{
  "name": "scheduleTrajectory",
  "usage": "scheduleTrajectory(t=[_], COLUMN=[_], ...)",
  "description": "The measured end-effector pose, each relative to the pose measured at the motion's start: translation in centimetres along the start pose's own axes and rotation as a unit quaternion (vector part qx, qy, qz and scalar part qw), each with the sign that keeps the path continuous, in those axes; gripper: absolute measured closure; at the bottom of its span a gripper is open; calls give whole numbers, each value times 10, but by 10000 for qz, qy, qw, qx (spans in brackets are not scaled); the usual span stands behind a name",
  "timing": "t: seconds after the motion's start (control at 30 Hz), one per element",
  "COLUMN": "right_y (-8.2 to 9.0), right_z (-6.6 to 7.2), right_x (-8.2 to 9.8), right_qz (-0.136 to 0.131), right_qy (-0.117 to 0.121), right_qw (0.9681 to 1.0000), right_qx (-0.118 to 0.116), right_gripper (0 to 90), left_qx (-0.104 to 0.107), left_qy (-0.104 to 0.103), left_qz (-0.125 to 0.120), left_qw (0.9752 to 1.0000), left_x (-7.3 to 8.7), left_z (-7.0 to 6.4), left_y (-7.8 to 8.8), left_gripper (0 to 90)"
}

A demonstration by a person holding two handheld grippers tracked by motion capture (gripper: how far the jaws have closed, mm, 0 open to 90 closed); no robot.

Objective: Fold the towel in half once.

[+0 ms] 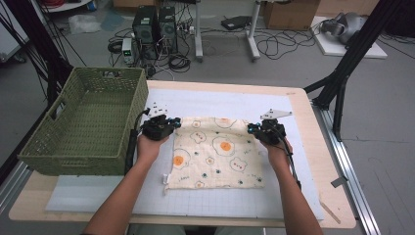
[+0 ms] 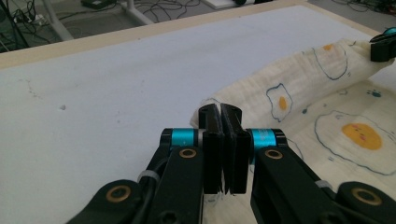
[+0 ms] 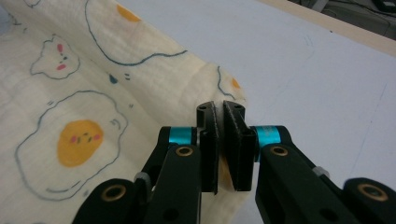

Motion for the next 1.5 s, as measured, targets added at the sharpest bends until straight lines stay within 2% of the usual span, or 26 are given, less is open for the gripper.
scheduleTrajectory(t=[0.1,0.13,0.2,0.33,0.43,0.77,1.07,1.3,1.5], right_y=[6,9,14,21,27,47,60,66,68], right_z=[7,8,13,20,27,44,65,73,79], right_x=[2,1,-1,1,5,40,62,74,85], right_qz=[92,91,63,178,47,-44,-216,-147,-9], right_qy=[32,70,146,290,389,273,258,317,367], right_qw=[9999,9999,9999,9994,9991,9996,9993,9992,9988], right_qx=[-65,-45,-21,77,134,41,-136,-210,-317], right_gripper=[847,847,847,847,847,847,845,843,840], left_qx=[48,90,102,254,319,629,783,856,957], left_qy=[-67,-77,-118,-159,-229,-398,-362,-436,-414], left_qz=[-27,20,-88,-94,-97,-44,-49,-65,74], left_qw=[10000,9999,9998,9995,9992,9972,9963,9954,9945], left_x=[6,8,10,19,25,45,66,76,85], left_z=[-6,-8,-12,-22,-28,-49,-61,-70,-73], left_y=[7,9,14,23,28,43,55,63,63], left_gripper=[870,870,870,870,869,870,869,869,867])
Point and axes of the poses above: each handheld gripper's, and its own axes: y roughly backward along the jaws, x roughly out of its underside, z roughly to its left, the point moved 9 cm from there along -y, roughly forward along the jaws, and after that the axes turned 10 degrees about z, right-handed, at the moved point
